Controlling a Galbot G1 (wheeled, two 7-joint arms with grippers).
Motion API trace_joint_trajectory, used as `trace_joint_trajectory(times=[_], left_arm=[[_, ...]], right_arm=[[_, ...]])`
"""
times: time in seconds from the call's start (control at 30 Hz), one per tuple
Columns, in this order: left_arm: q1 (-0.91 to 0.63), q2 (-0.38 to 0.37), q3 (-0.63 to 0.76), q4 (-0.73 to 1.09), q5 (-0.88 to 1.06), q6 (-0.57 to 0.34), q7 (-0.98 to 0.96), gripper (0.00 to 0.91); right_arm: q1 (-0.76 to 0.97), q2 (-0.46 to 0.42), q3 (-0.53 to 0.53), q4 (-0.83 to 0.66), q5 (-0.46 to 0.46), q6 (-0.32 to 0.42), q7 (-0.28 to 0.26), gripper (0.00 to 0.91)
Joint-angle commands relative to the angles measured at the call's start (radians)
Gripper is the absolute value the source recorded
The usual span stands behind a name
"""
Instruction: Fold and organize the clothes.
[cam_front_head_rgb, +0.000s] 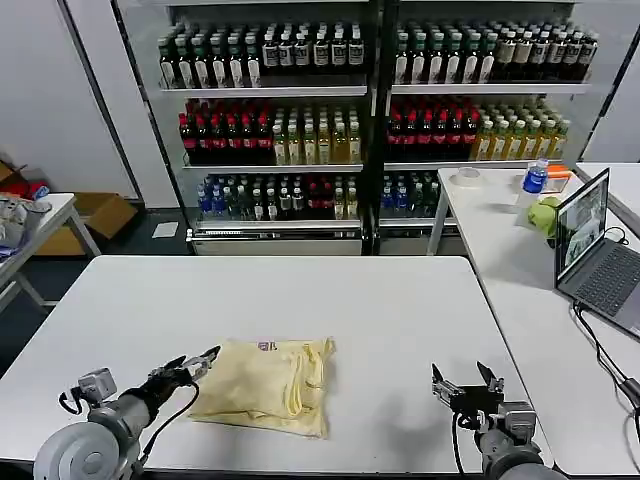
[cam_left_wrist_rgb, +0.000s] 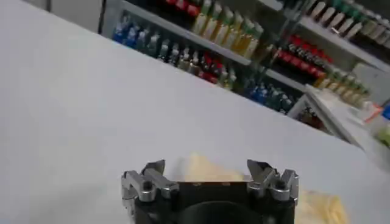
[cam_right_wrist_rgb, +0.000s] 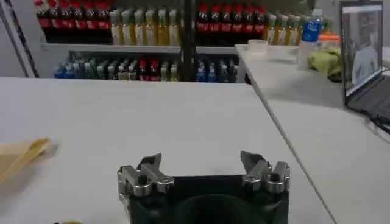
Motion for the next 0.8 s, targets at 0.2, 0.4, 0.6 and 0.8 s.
trace_joint_trajectory(times=[0.2, 0.4, 0.6, 0.8], left_arm=[[0.009, -0.01, 0.0, 0.097, -0.024, 0.001, 0.032, 0.907], [0.015, -0.028, 0.016, 0.095, -0.031, 0.001, 0.038, 0.907], [0.015, -0.061, 0.041, 0.079, -0.05, 0.0, 0.038, 0.907], [-0.038, -0.112, 0.05, 0.117, -0.084, -0.002, 0.031, 0.907]], right_arm=[[-0.012, -0.003, 0.018, 0.009, 0.0, -0.002, 0.001, 0.907], [-0.015, -0.007, 0.022, 0.016, 0.002, -0.005, 0.003, 0.907], [-0.018, -0.008, 0.023, 0.024, 0.003, -0.008, 0.005, 0.907], [-0.036, -0.01, 0.038, 0.037, 0.004, -0.008, 0.004, 0.907]])
